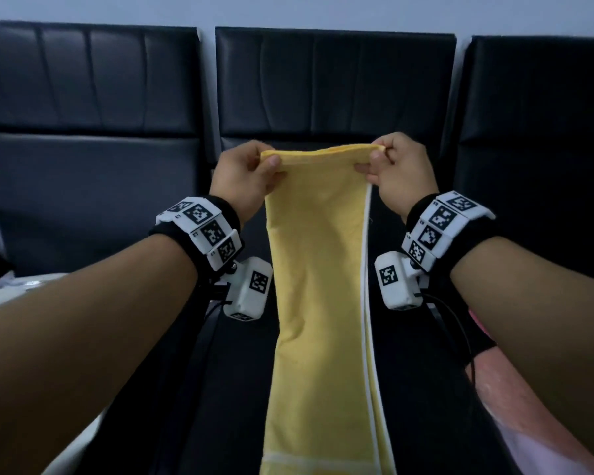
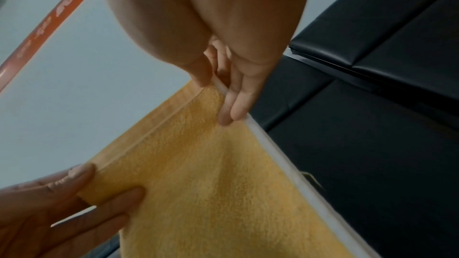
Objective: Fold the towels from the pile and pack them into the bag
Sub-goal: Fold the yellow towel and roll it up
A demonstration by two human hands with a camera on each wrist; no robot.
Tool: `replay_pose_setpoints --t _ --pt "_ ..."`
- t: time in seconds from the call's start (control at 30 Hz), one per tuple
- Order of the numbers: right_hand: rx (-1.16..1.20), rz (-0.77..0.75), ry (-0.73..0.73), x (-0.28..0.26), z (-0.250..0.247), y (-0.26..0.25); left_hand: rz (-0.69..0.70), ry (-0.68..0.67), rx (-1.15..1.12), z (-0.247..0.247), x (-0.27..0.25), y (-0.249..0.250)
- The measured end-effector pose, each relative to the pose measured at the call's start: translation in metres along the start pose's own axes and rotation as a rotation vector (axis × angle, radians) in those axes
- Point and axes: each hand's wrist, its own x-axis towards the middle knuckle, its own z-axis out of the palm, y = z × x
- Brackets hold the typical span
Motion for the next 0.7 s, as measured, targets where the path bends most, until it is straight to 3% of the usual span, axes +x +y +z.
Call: replay_pose_setpoints --t 0.3,0.7 --pt "-0.085 0.164 -0.131 -0.100 -0.017 0.052 -0.244 -0.094 -0.025 0.004 -0.100 -0.036" --pt "-0.016 0.220 -0.181 -0.230 -0.050 0.044 -0.255 -0.166 0.068 -0.011 -0.211 -0.046"
